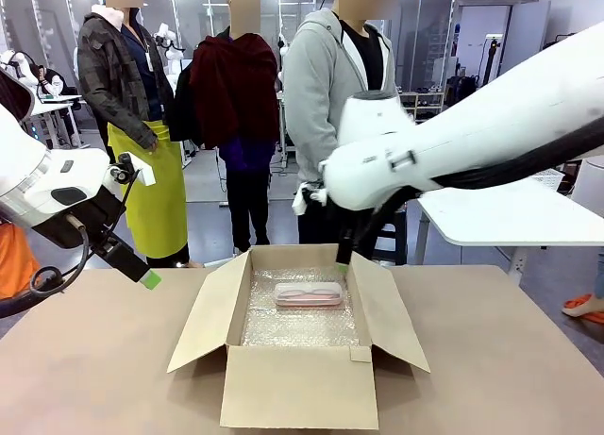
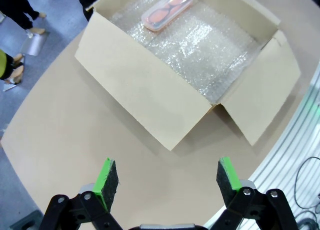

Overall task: Pack the glasses set securely to prepare it for shipping.
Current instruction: Put the Glasses case from the right side of the table into the Package Box.

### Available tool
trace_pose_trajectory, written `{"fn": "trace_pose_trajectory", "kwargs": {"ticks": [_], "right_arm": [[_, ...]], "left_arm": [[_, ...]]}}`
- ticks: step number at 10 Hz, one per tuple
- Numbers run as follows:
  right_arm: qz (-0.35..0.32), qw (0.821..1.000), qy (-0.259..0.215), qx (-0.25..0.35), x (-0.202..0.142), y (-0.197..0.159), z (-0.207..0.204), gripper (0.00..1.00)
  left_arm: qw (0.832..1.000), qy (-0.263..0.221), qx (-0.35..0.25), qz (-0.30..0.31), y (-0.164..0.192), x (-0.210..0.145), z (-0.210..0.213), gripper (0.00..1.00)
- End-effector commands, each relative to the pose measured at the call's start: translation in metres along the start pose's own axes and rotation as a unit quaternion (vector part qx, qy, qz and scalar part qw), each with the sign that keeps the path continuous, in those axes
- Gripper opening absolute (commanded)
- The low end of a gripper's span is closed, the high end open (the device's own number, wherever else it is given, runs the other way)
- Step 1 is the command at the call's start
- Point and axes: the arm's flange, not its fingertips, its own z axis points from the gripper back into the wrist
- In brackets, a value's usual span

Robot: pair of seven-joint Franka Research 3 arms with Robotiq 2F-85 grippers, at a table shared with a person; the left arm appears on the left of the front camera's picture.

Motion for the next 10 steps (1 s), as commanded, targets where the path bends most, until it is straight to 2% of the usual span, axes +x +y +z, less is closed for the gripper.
{"fn": "trace_pose_trajectory", "kwargs": {"ticks": [1, 3, 5, 8, 10], "right_arm": [[-0.063, 0.996, -0.028, -0.050, -0.070, 0.050, 0.060, 1.00], [-0.122, 0.989, -0.040, -0.069, -0.118, 0.069, 0.093, 1.00], [-0.186, 0.978, -0.083, -0.049, -0.175, 0.069, 0.110, 1.00], [-0.291, 0.950, -0.103, -0.049, -0.249, 0.079, 0.114, 1.00], [-0.322, 0.938, -0.113, -0.053, -0.279, 0.091, 0.112, 1.00]], "left_arm": [[1.000, -0.001, -0.002, -0.001, 0.000, -0.001, 0.000, 1.00], [1.000, -0.001, -0.002, -0.001, 0.000, -0.001, 0.000, 1.00], [1.000, -0.001, -0.002, -0.001, 0.000, -0.001, 0.000, 1.00], [1.000, -0.001, -0.002, -0.001, 0.000, -0.001, 0.000, 1.00], [1.000, -0.001, -0.002, -0.001, 0.000, -0.001, 0.000, 1.00]]}}
